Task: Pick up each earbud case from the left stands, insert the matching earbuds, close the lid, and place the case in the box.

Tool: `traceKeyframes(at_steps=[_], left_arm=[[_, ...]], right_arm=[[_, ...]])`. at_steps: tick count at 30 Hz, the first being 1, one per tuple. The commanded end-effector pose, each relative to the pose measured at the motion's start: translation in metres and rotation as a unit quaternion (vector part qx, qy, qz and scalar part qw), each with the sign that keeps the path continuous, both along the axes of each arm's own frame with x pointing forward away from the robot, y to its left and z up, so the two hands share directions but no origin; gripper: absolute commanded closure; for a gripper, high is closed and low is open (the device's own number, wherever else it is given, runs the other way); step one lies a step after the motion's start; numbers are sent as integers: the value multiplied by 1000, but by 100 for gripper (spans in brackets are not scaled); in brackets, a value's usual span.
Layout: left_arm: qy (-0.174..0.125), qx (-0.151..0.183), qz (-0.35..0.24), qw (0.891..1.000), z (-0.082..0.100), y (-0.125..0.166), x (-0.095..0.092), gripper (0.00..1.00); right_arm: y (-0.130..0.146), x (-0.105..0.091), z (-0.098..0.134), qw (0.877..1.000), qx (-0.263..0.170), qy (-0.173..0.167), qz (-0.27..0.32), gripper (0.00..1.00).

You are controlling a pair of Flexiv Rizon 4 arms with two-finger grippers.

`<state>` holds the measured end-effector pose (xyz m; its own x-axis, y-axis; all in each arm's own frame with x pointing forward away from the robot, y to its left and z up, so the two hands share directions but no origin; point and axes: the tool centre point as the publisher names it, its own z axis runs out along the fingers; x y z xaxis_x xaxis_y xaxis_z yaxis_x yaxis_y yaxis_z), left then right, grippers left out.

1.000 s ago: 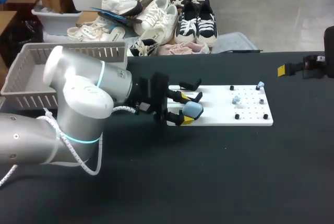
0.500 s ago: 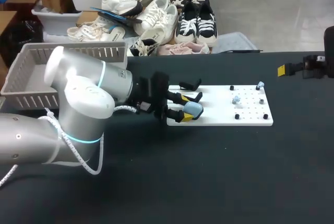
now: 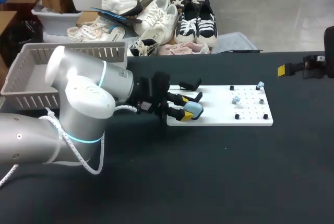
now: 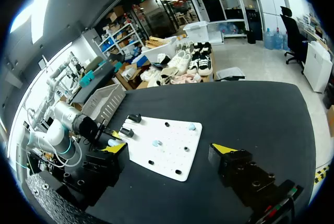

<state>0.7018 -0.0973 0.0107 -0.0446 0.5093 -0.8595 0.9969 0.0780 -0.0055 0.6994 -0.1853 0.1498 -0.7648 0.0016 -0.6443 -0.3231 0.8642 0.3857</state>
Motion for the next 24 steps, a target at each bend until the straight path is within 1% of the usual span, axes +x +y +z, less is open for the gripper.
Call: traceKeyframes(at_steps=[1,2,4,5,6,9,10,12,13,24], left_arm=[[3,1,0,1000,-1,-1,2,62],[4,1,0,1000,-1,-1,1,65],[4,1,0,1000,-1,-1,1,67],[4,1,0,1000,-1,-1,1,74],[4,0,0,1000,-1,-1,1,77],[4,0,-1,1000,-1,-1,1,84],[4,0,-1,1000,-1,-1,0,93],[3,0,-2,1000,-1,0,-1,98],[3,1,-3,1000,-1,0,-2,100],[7,1,-1,1000,-1,3,-7,100]], right_arm=[[0,1,0,1000,0,1,1,0],[0,1,0,1000,0,1,1,0],[0,1,0,1000,0,1,1,0],[0,1,0,1000,0,1,1,0],[0,1,0,1000,0,1,1,0],[0,1,0,1000,0,1,1,0],[0,1,0,1000,0,1,1,0],[0,1,0,1000,0,1,1,0],[0,1,0,1000,0,1,1,0],[0,1,0,1000,0,1,1,0]])
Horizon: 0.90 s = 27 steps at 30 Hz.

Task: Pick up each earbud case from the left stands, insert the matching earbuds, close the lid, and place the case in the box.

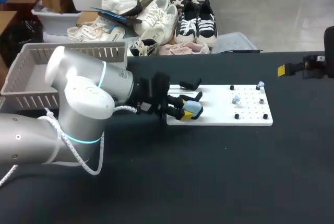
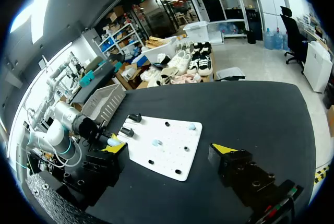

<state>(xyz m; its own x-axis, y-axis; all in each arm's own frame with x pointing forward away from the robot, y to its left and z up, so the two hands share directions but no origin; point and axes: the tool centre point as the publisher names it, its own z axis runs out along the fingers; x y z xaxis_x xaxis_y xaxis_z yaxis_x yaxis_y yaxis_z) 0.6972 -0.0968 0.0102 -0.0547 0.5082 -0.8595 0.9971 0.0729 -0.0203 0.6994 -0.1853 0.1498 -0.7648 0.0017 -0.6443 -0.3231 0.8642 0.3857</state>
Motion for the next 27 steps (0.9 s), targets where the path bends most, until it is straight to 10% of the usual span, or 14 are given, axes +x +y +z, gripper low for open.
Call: traceKeyframes(at_steps=[1,27], left_arm=[[0,2,3,1000,0,3,-2,100],[-17,-46,35,998,74,-11,-3,100]], right_arm=[[0,1,0,1000,0,1,1,0],[0,1,0,1000,0,1,1,0]])
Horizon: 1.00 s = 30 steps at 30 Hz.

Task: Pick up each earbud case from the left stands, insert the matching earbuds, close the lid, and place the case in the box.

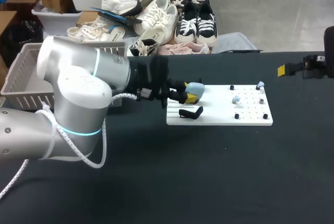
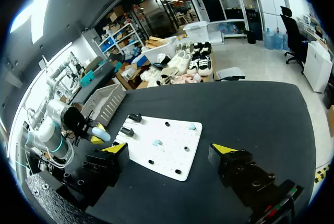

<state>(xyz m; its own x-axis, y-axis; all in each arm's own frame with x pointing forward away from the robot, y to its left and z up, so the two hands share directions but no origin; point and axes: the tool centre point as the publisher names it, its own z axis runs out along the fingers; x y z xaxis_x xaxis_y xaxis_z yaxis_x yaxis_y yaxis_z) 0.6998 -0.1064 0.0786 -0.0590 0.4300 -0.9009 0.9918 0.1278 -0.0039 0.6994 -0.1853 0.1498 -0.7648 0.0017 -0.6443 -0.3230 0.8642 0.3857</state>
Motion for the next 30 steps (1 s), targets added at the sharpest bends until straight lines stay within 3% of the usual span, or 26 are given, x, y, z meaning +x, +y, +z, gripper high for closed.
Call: traceKeyframes(at_steps=[1,13,30], left_arm=[[-11,-3,7,1000,8,-3,-5,100],[-26,6,28,999,26,-18,3,100],[-31,18,42,998,39,-41,27,100]], right_arm=[[0,1,0,1000,0,1,1,0],[1,2,1,1000,-3,0,8,0],[78,12,-7,992,-37,23,116,0]])
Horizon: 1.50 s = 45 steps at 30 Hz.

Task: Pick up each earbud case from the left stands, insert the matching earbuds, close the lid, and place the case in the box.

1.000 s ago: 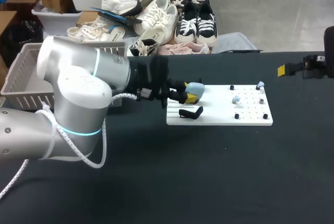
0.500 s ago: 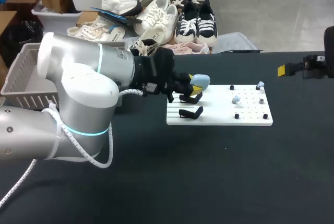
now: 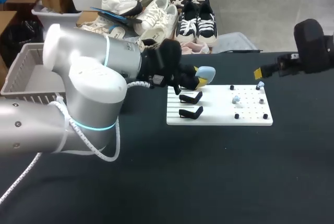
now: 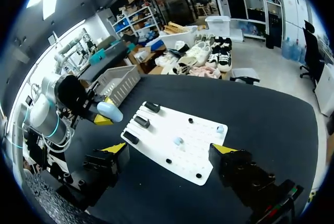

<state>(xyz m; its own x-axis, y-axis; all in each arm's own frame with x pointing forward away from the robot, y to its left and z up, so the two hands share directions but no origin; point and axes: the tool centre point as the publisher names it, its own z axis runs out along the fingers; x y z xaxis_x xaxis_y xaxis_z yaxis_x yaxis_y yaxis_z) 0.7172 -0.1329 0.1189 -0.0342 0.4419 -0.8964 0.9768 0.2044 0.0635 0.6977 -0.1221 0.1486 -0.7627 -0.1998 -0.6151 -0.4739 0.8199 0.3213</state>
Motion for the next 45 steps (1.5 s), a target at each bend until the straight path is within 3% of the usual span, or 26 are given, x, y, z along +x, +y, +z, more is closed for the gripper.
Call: traceKeyframes(at_steps=[1,16,45], left_arm=[[-5,14,5,1000,-2,-17,11,100],[-2,13,1,1000,-2,-41,5,100],[4,18,-25,1000,-10,-51,-12,100]], right_arm=[[19,14,-8,1000,5,14,26,0],[45,16,-22,997,28,22,63,0],[44,22,-23,997,32,21,66,0]])
